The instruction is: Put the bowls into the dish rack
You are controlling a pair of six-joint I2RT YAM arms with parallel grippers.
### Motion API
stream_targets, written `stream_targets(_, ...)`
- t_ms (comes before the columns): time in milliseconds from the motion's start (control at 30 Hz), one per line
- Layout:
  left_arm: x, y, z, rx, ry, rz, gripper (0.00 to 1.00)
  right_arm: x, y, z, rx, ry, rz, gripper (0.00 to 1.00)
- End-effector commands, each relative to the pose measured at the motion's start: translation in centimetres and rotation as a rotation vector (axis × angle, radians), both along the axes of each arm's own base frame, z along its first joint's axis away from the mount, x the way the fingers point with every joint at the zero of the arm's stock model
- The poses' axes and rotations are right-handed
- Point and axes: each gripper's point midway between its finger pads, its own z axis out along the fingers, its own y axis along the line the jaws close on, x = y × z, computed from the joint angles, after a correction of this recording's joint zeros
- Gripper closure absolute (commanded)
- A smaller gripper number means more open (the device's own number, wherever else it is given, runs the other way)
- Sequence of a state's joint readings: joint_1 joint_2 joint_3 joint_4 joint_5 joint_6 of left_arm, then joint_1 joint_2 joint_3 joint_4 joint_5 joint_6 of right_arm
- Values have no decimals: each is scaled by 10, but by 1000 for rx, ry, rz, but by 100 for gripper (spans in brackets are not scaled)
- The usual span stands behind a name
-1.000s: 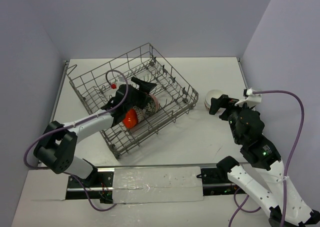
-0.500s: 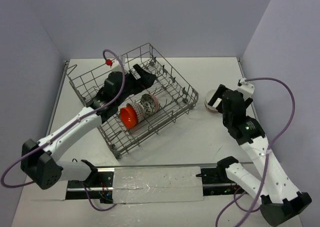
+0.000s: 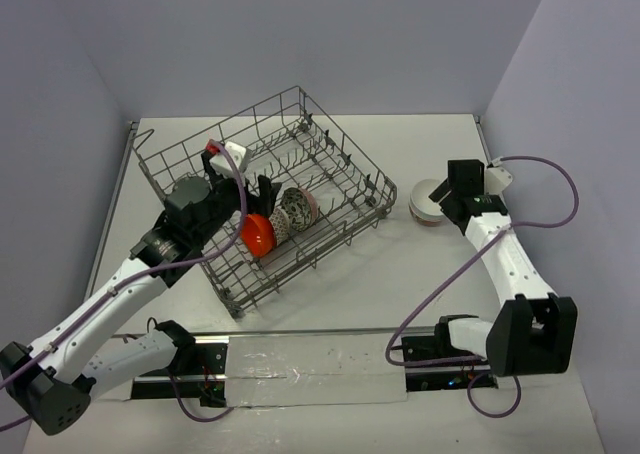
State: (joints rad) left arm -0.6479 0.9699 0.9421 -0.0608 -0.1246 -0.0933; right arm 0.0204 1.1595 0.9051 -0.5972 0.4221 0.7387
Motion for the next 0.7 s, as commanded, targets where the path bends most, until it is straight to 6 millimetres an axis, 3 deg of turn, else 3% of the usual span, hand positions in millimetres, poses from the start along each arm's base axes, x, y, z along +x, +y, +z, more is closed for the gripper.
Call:
stream_targets(0,-5,3,-7,109,-88,-48,1,33,0,16,42,-104,-41,13)
stream_targets(300,-11,2,-21,169,-87,-91,1,45,-29,-15,18,-51,-126,34)
stream_targets(667,-9,-3,-31,190,-73,-115,1,63,-21,-39,53,-25,-81,51)
